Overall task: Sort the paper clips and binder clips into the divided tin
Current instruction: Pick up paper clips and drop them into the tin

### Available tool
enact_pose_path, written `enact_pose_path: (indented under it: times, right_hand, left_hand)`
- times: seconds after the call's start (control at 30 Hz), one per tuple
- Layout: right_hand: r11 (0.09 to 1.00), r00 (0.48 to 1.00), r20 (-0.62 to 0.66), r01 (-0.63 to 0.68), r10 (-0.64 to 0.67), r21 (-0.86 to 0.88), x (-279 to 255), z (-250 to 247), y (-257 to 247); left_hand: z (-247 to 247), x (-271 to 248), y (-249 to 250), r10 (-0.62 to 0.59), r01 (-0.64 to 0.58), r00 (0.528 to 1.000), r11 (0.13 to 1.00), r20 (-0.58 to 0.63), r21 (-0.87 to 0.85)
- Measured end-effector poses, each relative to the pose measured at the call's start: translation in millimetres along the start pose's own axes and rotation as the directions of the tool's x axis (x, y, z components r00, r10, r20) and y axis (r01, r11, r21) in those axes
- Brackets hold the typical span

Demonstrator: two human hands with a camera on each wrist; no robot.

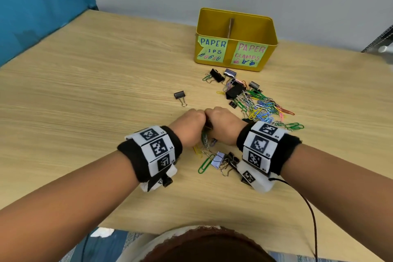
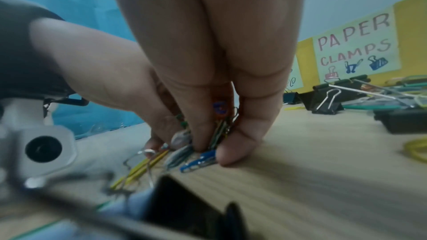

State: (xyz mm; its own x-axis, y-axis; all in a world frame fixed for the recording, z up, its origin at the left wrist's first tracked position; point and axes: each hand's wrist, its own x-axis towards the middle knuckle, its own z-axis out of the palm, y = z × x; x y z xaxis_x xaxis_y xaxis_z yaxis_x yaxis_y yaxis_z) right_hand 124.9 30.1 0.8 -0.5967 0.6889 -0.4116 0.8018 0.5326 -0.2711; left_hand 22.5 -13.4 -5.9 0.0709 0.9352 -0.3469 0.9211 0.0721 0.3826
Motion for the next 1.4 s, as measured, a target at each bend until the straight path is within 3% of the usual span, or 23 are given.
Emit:
enact_pose_path:
  times: [0.07,0.17,0.3,0.43,0.57,0.7,0.87,0.97,1.1,1.2,1.3,1.37,1.4]
  right_hand:
    - [1.0,1.0,0.007,-0.013,0.013,0.016,2.3,-3.7,3.1]
    - [0.963,0.991,0.113,-0.092,0.065,0.252,9.6,-8.6,13.6]
    - [0.766,0.951,0.306,-0.231,0.047,0.6,23.6,-21.2,31.3]
    - [0.72,0.929,0.369,-0.259,0.005,0.644,39.7,-53.9,44.3]
    - [0.671,0.965,0.261,-0.199,0.009,0.714,59.7,-110.4,45.7]
    - [0.7,0.995,0.086,-0.097,0.052,0.708,84.0,-172.1,43.4]
    - [0.738,0.954,-0.18,-0.058,0.239,0.673,126.1,-197.4,37.6]
    - [0.758,0.95,-0.15,-0.116,0.273,0.642,144.4,-189.0,43.5]
    - [0.69,0.964,-0.116,-0.087,0.241,0.718,138.5,-188.8,59.1]
    - [0.601,0.953,-0.175,-0.01,0.249,0.799,118.7,-188.9,65.5]
    - [0.457,0.951,-0.197,0.069,0.239,0.887,92.5,-179.9,73.3]
    - [0.507,0.977,-0.13,0.026,0.171,0.861,78.3,-167.8,80.5]
    - [0.607,0.988,-0.056,-0.043,0.143,0.793,73.8,-160.3,83.3]
  left_hand:
    - [-3.4,5.2,0.7,-0.006,0.006,1.0,1.0,-0.002,-0.013]
    - [-11.4,15.3,-5.0,-0.047,0.056,0.997,0.99,0.067,-0.131]
    - [-24.8,32.8,-17.8,-0.051,0.151,0.971,0.889,0.235,-0.432]
    - [-54.3,48.3,-18.6,-0.019,0.149,0.972,0.823,0.236,-0.548]
    - [-106.3,79.2,-11.7,-0.01,0.087,0.99,0.829,0.141,-0.552]
    - [-165.6,112.3,-4.4,-0.058,0.025,0.997,0.864,-0.05,-0.504]
    - [-193.3,147.6,9.1,-0.144,0.047,0.936,0.955,-0.32,-0.293]
    - [-184.7,155.8,16.7,-0.142,0.101,0.947,0.983,-0.287,-0.153]
    - [-181.2,152.2,21.2,-0.101,0.097,0.964,0.995,-0.248,-0.03]
    - [-175.8,142.7,16.3,-0.077,0.046,0.915,0.995,-0.396,-0.086]
    - [-155.6,122.4,14.2,0.02,-0.138,0.832,0.976,-0.555,-0.171]
    - [-132.0,112.6,12.8,0.116,-0.223,0.893,0.953,-0.436,-0.203]
    - [-120.0,110.0,12.9,0.151,-0.212,0.942,0.96,-0.299,-0.182]
